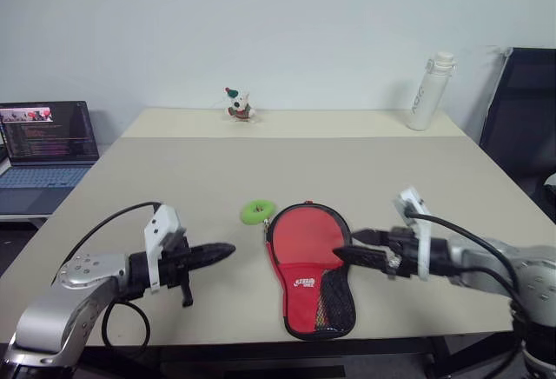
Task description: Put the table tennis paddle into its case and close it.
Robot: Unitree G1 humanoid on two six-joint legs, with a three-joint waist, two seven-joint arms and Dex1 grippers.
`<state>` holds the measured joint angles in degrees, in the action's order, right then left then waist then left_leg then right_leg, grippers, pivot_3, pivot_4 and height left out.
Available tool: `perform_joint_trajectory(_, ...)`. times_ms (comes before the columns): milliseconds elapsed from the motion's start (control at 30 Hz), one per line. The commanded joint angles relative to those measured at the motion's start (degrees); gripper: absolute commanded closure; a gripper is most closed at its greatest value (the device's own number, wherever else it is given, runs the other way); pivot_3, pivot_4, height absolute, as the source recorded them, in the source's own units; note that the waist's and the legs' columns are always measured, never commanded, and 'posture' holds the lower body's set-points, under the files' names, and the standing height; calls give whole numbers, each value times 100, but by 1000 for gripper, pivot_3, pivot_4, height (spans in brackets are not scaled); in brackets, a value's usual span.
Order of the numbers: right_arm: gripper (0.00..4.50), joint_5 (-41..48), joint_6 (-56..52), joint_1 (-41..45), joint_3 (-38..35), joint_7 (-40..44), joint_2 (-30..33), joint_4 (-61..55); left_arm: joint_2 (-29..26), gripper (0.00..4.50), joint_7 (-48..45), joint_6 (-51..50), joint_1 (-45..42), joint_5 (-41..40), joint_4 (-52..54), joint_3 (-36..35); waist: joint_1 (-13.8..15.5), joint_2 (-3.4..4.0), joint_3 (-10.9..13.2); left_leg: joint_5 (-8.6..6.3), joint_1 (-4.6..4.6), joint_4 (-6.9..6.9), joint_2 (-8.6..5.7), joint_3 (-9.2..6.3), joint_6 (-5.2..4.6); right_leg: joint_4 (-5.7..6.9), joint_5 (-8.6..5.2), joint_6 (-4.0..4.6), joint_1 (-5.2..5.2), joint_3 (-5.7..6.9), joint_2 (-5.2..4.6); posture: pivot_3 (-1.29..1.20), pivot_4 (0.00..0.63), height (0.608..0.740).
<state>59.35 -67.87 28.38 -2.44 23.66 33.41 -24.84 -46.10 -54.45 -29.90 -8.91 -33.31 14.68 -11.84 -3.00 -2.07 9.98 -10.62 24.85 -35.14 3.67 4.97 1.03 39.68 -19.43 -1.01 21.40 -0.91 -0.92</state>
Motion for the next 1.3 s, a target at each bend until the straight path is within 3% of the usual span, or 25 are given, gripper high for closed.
perform_joint_trajectory(33,10,-870,787,283,668,290,-286,374,75,4324,228,-18,-179,60,-62,-66,14,0,0,0,3,0,-2,4,0,-4,6,11,0,-1,-3,0,150,740)
perform_joint_trajectory(100,0,-1557,1326,436,1268,450,-528,741,189,3924,408,-18,-334,118,-155,-22,19,-1,0,0,6,0,-3,9,1,-8,13,22,2,-3,-5,0,150,740)
perform_joint_trajectory(167,0,-2021,1681,499,1593,558,-689,1023,285,3252,566,14,-467,211,-249,-3,34,-1,0,0,7,0,-2,7,2,-11,13,22,2,1,-5,0,150,740)
perform_joint_trajectory(467,0,-3311,2425,557,1998,650,-1115,1805,737,11,1050,565,-1308,1148,-1245,544,132,-2,0,2,6,-2,-4,6,3,-3,14,24,1,6,-7,0,150,740)
perform_joint_trajectory(967,0,-4019,2339,388,1892,544,-1616,1976,1551,11,410,1707,-4218,2696,-6098,1809,119,-3,0,14,5,-13,-6,13,23,17,13,24,10,4,-6,0,150,740)
perform_joint_trajectory(1133,0,-4090,2268,299,1904,466,-1737,1865,1755,11,322,2312,-4695,3189,-7316,2025,122,-4,0,14,6,-17,-7,16,24,18,13,24,10,4,-6,0,150,740)
perform_joint_trajectory(1300,0,-4149,2200,232,1898,436,-1804,1757,1928,11,206,2580,-4760,3369,-7723,2051,127,-4,-1,14,5,-34,-6,11,24,26,13,24,3,7,-6,0,150,740)
